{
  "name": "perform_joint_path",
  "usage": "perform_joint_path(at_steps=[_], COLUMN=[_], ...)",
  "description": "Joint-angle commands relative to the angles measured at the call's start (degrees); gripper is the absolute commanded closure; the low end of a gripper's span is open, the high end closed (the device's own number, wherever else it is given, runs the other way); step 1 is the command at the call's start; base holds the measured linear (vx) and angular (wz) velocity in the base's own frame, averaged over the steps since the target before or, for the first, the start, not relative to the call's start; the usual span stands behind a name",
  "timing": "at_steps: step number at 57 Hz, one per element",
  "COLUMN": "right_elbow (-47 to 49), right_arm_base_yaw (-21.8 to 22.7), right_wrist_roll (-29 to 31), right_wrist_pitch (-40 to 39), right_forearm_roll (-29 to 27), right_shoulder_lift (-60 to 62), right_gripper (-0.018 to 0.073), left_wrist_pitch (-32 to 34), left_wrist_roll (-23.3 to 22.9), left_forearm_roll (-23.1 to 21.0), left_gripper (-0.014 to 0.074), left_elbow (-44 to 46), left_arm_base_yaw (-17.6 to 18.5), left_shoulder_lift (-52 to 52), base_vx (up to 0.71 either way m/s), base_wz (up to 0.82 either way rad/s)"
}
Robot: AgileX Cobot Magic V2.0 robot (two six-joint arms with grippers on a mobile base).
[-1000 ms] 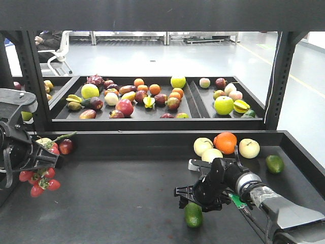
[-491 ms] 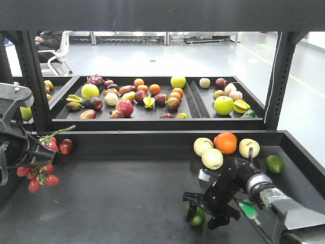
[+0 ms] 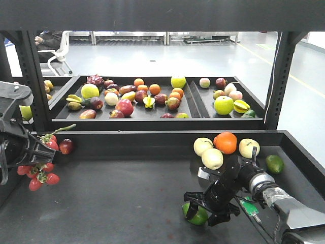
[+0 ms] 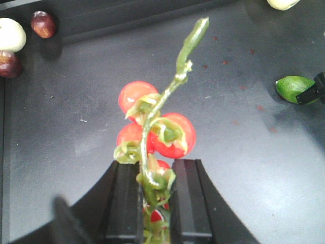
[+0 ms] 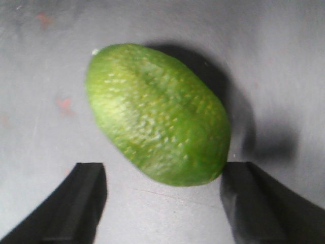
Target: Pick snacks and fruit into basket
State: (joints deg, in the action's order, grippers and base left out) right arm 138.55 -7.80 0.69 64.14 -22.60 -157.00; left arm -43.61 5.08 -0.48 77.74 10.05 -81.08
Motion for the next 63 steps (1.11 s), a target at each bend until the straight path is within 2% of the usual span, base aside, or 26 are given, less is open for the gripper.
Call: perform_joint_path(at_steps=[1,12,22,30,45,63], right_elbow=[4.2,10.19,10.45,10.79,10.79,10.79], right_arm_base_yaw=[0.27,0.27,1.67,4.32,5.34,5.3], right_wrist_roll=[4.65,5.31,8.0,13.37,12.7,13.61], right_wrist_pitch=[-0.69,-4.19,-5.28,-6.22,-14.85,-3.93], right_forearm_roll=[-1.28,0.7,0.9,-4.99,-15.35,-18.45], right_shoulder_lift=[5.13,5.13,4.31,2.84,0.97,-2.72], right_gripper=[-0.0016,-0.0044,-0.0043,-0.0043,-0.0032,-0.0032], left_wrist_pitch=[4.06,4.19,4.12,4.42,4.45,4.45], left_wrist_roll=[0.05,0.05,0.05,0.05,0.0,0.0], left_forearm_roll=[0.12,0.91,0.86,0.86,0.81,0.81], left_gripper=[0.0603,0.0603,0.0603,0.0603,0.0603,0.0603], left_elbow=[1.5,1.5,1.5,1.5,1.5,1.5], left_arm_base_yaw=[0.1,0.1,0.1,0.1,0.1,0.1], left_shoulder_lift=[2.19,2.19,2.19,2.19,2.19,2.19], base_vx=[0.0,0.0,0.0,0.0,0.0,0.0], base_wz=[0.0,0.0,0.01,0.01,0.0,0.0])
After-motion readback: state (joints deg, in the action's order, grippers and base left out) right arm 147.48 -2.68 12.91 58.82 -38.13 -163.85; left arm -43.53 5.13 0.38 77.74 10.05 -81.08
